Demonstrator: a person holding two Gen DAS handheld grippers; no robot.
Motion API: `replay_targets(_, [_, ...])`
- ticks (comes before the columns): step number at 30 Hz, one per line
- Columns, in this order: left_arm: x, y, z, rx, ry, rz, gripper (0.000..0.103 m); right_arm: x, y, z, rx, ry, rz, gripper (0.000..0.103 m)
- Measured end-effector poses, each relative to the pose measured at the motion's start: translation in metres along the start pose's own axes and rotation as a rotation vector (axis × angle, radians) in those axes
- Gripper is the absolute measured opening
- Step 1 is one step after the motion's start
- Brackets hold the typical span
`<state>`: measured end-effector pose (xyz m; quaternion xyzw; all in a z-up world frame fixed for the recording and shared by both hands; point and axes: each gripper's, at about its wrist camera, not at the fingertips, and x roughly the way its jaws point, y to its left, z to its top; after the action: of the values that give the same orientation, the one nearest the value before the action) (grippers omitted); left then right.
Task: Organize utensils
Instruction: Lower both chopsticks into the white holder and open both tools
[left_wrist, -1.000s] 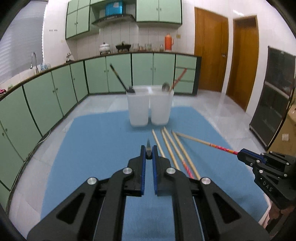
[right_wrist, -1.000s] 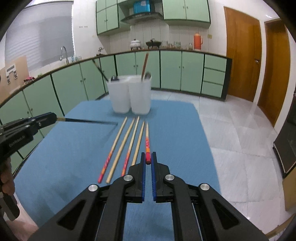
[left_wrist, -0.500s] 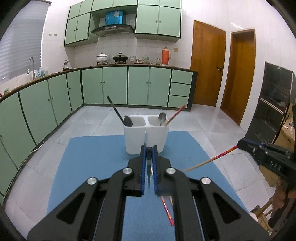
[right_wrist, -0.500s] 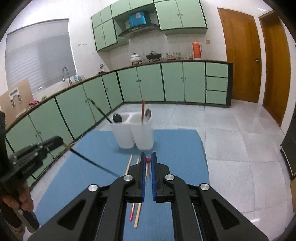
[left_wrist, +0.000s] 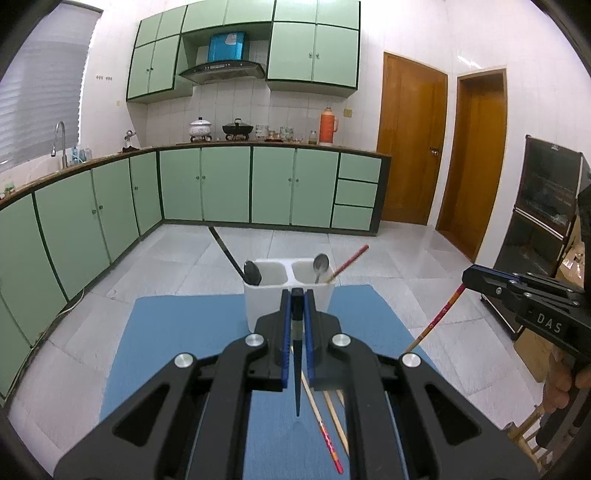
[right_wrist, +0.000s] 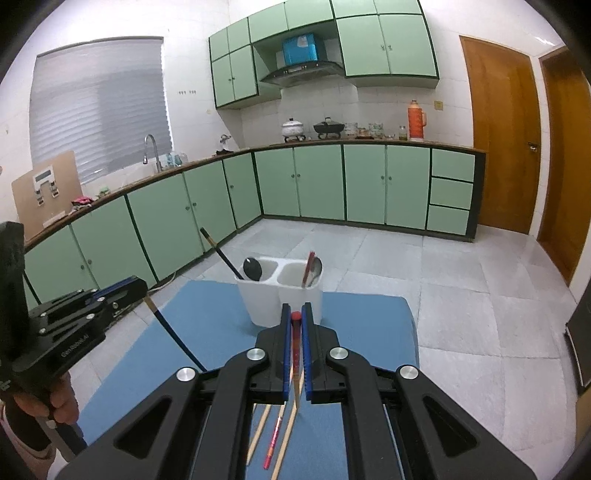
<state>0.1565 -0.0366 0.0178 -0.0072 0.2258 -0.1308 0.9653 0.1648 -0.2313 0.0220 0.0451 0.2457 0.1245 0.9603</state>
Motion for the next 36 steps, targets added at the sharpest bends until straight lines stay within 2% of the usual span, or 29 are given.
replay_targets(11, [0.005,0.002,0.048,-0.026,-0.115,0.009,0.006,0.0,0.002,0.045,0.011,-0.109,0.029,0.005])
replay_targets(26, [0.021,-0.006,0.124,-0.025,-0.291,0.028,0.006,0.03,0.003,0.113,-0.012,-0.199,0.035,0.005])
replay_targets(31, [0.04,-0.009,0.139,-0.008,-0.326,0.041,0.006,0.055,0.001,0.127,-0.025,-0.188,0.021,0.005])
replay_targets(36, [0.077,-0.008,0.136,0.003,-0.325,0.054,0.006,0.09,0.001,0.123,-0.028,-0.14,0.024,0.005])
